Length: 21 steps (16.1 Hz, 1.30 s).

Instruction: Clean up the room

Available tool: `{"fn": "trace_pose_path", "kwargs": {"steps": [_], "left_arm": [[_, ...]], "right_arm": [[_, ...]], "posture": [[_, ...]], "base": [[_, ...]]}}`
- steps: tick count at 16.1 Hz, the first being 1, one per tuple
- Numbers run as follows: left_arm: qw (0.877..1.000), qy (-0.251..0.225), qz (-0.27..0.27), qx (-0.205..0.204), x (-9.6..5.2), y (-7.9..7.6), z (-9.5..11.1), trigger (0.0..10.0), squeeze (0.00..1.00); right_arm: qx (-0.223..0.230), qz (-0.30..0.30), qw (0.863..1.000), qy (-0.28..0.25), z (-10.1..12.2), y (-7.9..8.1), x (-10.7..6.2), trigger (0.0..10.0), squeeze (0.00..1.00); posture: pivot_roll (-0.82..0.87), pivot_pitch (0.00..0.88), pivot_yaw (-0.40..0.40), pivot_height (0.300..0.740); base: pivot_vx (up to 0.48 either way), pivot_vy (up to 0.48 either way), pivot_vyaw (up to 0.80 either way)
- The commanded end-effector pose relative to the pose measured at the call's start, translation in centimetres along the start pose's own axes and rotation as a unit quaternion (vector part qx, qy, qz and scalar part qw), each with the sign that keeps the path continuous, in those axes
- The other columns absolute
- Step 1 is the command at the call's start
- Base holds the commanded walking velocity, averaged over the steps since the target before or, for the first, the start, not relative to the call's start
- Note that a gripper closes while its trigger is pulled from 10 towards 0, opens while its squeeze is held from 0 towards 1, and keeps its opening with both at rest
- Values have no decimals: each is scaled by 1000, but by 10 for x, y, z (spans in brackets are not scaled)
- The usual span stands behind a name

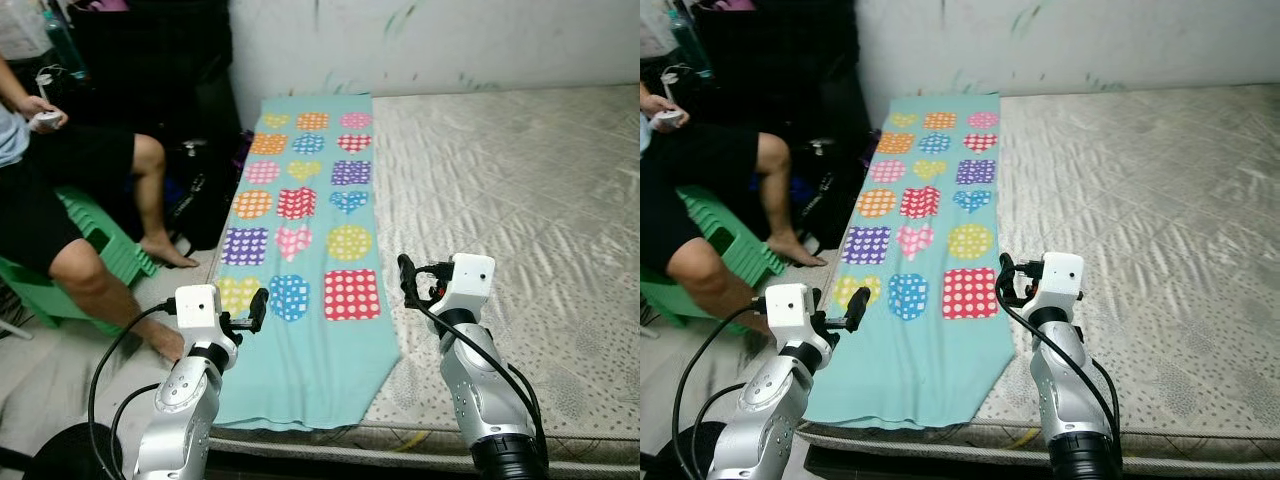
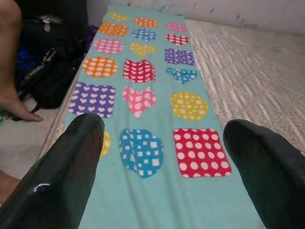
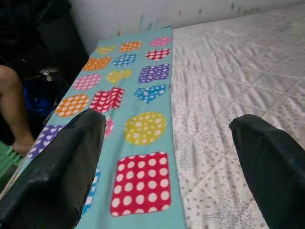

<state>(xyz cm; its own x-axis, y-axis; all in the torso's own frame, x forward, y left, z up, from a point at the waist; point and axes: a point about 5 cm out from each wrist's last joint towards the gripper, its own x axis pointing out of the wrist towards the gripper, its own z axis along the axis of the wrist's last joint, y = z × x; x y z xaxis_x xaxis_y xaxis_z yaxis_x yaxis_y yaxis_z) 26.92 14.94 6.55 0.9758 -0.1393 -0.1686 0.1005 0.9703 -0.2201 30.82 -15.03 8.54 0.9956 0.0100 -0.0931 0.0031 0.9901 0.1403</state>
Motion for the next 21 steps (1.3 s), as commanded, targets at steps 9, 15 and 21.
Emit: {"fn": "trace_pose_path", "kwargs": {"steps": [9,15,21], "left_arm": [[1000,2,-10,10,2,-3,-1,10000,0],[1000,-10,-10,1,0,-3,2,10000,0],[1000,-6,-26,-2,0,-4,1,10000,0]], "right_arm": [[-16,-27,999,-10,4,-7,2,10000,0],[-16,-25,1000,-7,2,-5,2,10000,0],[-16,-20,1000,-3,-1,-3,2,10000,0]], "posture": [[-108,0,102,740],[-104,0,101,740],[-100,0,96,740]], "base": [[0,0,-583],[0,0,-489],[0,0,0]]}}
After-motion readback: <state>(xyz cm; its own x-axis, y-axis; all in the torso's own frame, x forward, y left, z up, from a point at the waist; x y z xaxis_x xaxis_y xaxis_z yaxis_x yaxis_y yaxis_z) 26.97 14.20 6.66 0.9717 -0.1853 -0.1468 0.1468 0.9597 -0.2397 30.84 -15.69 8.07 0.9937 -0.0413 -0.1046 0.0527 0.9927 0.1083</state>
